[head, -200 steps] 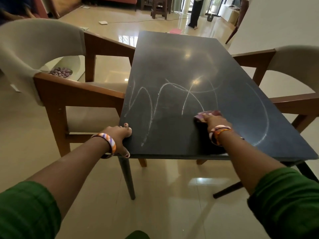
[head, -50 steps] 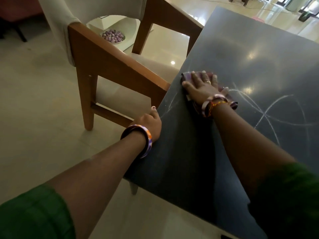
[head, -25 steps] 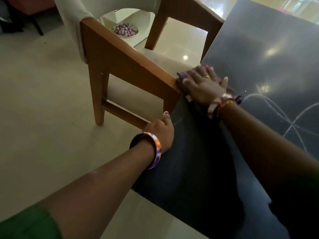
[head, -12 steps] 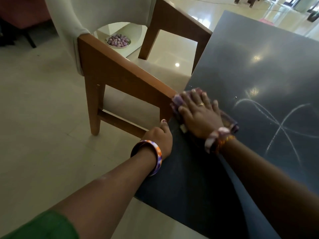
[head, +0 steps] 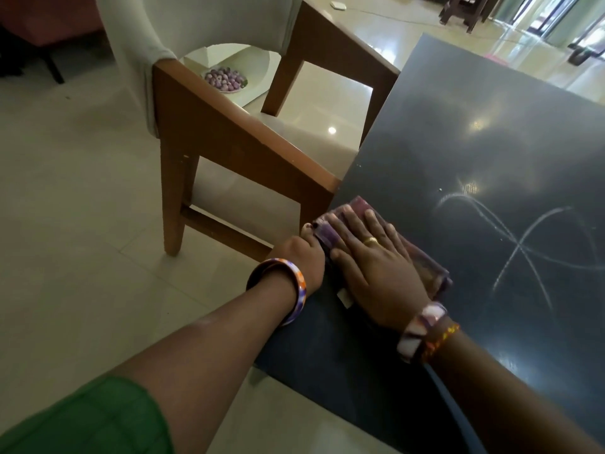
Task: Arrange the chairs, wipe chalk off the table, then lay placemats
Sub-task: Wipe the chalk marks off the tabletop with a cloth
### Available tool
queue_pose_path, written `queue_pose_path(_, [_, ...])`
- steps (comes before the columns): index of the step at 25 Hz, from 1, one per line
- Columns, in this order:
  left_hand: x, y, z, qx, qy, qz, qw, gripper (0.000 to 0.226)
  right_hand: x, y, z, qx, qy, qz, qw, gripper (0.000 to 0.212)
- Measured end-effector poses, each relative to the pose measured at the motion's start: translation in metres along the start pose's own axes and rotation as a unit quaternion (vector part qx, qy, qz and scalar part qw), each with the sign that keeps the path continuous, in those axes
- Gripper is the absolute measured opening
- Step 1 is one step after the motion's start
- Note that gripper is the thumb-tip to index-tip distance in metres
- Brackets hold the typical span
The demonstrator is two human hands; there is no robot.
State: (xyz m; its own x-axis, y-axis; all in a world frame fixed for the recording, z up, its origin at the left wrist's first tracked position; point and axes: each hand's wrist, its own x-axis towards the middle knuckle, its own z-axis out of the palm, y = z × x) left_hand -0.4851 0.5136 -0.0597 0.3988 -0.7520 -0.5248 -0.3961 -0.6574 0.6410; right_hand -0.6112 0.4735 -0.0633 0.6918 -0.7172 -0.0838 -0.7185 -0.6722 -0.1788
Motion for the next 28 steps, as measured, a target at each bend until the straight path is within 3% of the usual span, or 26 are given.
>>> queue_pose_path(8, [-0.005, 0.003, 0.003, -0.077, 0.032, 0.002, 0.997, 0.042, 0.091, 0.028, -0.012, 0.025, 0.013, 0.178, 0.984, 0.052])
queue_pose_path(12, [-0.013, -0.010, -0.001, 0.030, 0.068, 0.072, 0.995, 0.039, 0.076, 0.011, -0.009, 0.019, 0.003, 0.139, 0.990, 0.050])
queue_pose_path(15, [-0.027, -0.031, -0.004, 0.045, 0.066, 0.073, 0.994, 0.034, 0.049, -0.018, -0.001, 0.011, -0.009, 0.105, 0.994, 0.050])
queue_pose_path(18, [-0.042, -0.066, 0.003, -0.003, 0.045, 0.040, 0.998, 0.034, 0.010, -0.055, 0.005, 0.023, -0.013, 0.088, 0.996, 0.050])
queue_pose_path(23, [-0.060, -0.077, 0.008, -0.183, 0.064, -0.031, 0.981, 0.036, -0.065, -0.098, 0.020, 0.027, -0.002, 0.039, 0.999, 0.048])
queue_pose_path(25, [-0.067, -0.072, 0.005, -0.259, 0.079, -0.057, 0.961, 0.037, -0.089, -0.067, 0.015, 0.028, 0.018, 0.101, 0.994, 0.049])
queue_pose_path(28, [-0.065, -0.073, 0.009, -0.289, 0.064, -0.041, 0.954, 0.038, -0.116, -0.001, 0.000, 0.049, 0.061, 0.311, 0.947, 0.050])
